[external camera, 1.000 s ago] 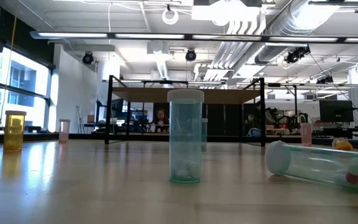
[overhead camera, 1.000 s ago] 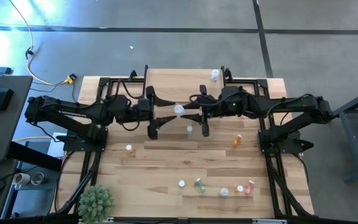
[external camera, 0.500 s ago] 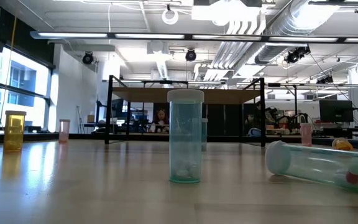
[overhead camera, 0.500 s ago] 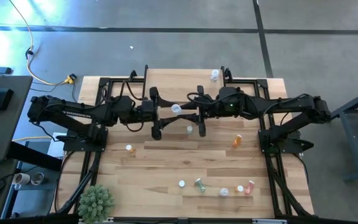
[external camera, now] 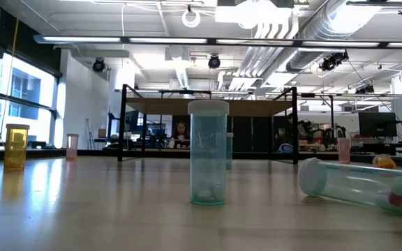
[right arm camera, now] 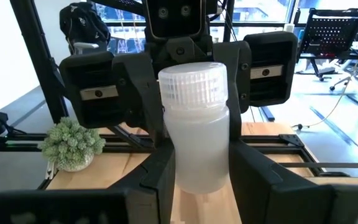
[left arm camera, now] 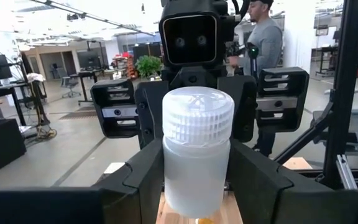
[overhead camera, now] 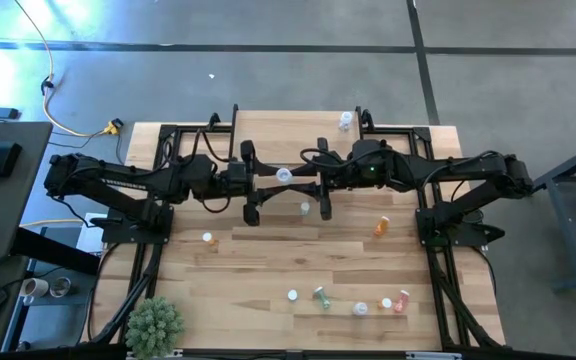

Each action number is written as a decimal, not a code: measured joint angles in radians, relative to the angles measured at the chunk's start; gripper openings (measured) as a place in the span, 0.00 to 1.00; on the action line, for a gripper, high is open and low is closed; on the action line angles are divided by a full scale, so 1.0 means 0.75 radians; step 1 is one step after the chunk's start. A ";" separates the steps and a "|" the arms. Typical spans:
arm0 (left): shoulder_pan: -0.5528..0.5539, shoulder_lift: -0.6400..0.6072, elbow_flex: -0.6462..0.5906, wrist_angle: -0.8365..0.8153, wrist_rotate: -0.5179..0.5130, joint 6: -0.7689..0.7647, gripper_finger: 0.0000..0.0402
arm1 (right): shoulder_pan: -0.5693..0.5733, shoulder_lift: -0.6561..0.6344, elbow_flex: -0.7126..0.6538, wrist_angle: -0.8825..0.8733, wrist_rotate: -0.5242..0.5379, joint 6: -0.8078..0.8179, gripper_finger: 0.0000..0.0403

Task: Pick and place medicine bottles onto shelf by color
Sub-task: Put the top transparent pill bottle on the shelf aligned with the transparent pill bottle

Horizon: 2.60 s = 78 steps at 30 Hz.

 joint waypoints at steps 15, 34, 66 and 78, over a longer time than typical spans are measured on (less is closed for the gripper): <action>0.001 0.001 -0.002 0.015 0.096 -0.090 0.38 | 0.035 -0.002 0.002 -0.033 0.007 0.024 0.27; -0.001 -0.002 0.002 -0.002 0.093 -0.149 0.50 | 0.036 0.022 -0.002 -0.021 -0.001 0.052 0.27; -0.001 0.000 -0.001 -0.040 0.023 -0.046 0.35 | 0.037 0.021 -0.001 -0.015 0.084 0.001 0.34; 0.001 0.001 -0.002 -0.098 -0.084 -0.033 0.34 | 0.025 0.020 0.000 -0.152 0.130 0.009 0.54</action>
